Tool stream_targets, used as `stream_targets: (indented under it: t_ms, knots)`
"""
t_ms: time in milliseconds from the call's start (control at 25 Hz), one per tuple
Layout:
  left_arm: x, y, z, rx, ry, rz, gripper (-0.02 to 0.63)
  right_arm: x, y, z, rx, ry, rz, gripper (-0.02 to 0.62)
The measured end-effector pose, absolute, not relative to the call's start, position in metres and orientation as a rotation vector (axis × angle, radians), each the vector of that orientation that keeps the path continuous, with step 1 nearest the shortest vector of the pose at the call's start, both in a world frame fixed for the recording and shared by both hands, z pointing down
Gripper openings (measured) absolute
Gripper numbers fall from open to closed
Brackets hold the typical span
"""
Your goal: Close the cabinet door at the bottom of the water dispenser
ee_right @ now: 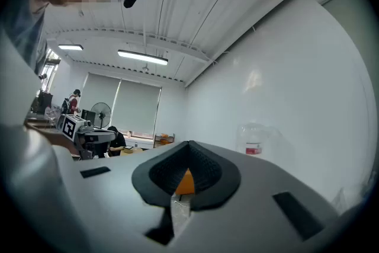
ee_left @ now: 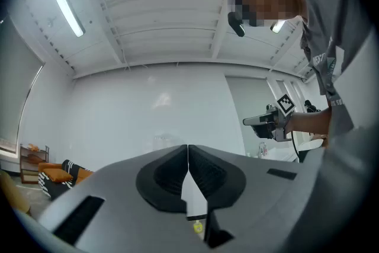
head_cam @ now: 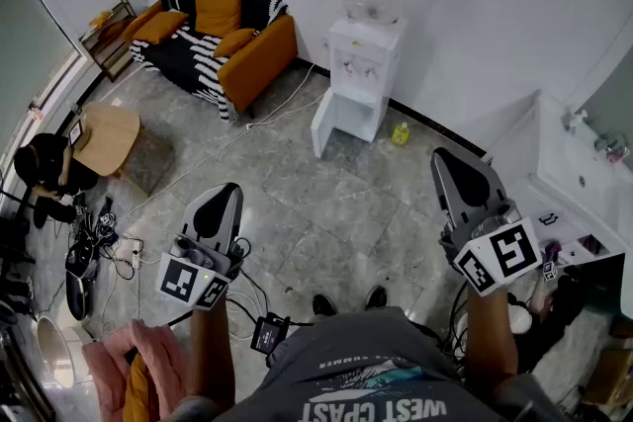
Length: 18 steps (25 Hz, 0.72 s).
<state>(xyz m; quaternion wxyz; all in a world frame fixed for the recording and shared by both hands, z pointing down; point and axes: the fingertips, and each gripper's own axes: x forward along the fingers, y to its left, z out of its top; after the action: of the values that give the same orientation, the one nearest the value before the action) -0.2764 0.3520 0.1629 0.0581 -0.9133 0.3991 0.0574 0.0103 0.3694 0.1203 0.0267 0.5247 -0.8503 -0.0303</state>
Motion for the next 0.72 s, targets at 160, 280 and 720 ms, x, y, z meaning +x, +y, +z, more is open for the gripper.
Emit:
stream_targets:
  t_ms: [160,280,720]
  knots:
    - [-0.276,0.350,0.168,-2.782,1.204,0.167,0.020,0.009,0.369,0.120,1.624,-2.619,-0.098,0.028]
    - [-0.276,0.352,0.169,-2.787,1.194,0.168,0.020,0.009,0.371,0.122,1.628,-2.611,-0.097,0.028]
    - [-0.291,0.350,0.175,-2.803,1.170,0.193,0.020,0.000,0.374,0.121,1.695,-2.621,-0.054,0.028]
